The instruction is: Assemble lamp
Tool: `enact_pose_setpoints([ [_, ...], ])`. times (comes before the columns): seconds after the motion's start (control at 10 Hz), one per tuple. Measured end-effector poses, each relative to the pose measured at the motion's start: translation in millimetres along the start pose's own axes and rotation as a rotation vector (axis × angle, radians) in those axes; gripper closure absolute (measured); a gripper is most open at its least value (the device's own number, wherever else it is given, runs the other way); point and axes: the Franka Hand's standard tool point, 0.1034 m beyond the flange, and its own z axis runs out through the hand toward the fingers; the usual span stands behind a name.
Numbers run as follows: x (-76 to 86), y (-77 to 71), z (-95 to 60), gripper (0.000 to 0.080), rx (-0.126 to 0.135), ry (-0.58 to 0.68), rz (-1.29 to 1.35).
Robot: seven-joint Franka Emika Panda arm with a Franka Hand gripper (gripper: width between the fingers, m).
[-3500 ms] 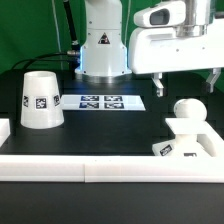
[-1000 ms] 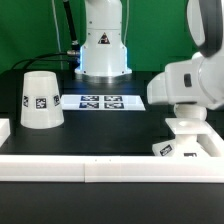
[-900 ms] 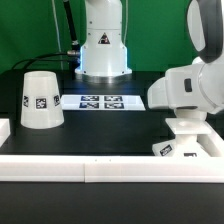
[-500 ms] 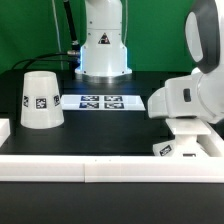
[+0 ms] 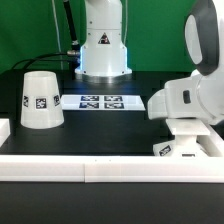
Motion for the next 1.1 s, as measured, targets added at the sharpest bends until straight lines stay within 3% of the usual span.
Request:
enact_pose_setpoints([
  [0.5, -1.0, 1.3, -1.1, 0.0225, 0.001, 0.0, -0.015],
  [1.1, -63.3, 33.3, -69.2, 0.0223, 0.033, 0.03, -0.085],
])
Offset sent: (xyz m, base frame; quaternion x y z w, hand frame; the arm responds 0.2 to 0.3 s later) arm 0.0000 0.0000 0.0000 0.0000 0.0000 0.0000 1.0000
